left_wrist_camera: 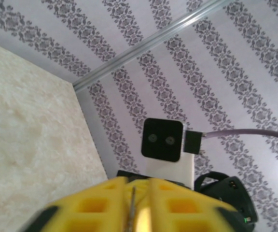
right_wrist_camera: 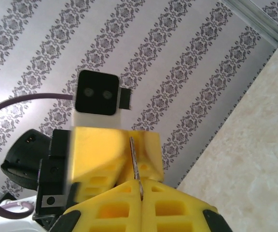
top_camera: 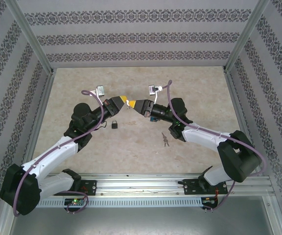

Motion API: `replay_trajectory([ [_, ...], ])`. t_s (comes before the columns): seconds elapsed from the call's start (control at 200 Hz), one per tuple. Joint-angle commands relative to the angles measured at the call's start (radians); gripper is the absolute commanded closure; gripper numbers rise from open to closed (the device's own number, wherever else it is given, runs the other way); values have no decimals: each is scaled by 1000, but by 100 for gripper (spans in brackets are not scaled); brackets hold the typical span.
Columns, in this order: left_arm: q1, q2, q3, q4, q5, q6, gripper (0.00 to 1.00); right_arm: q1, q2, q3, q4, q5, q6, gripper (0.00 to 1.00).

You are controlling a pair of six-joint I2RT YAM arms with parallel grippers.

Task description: Unlock with the key

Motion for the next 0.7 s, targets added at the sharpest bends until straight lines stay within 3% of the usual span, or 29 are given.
replay_trajectory([
  [0.0,-4,-44,30,-63,44,34,68,-25,-47,25,-56,-63,-53,100],
  [0.09,7,-53,83,-176,112,83,58,-50,-72,49,-152,-121,-88,100],
  [0.24,9,-18,184,-390,232,170,53,-73,-123,70,-296,-181,-154,100],
  [0.44,9,9,196,-381,278,167,50,-78,-133,101,-358,-265,-176,100],
  [0.57,9,14,207,-393,278,175,50,-77,-132,107,-363,-291,-174,100],
  [0.7,10,3,205,-414,263,189,61,-82,-134,113,-396,-306,-191,100],
])
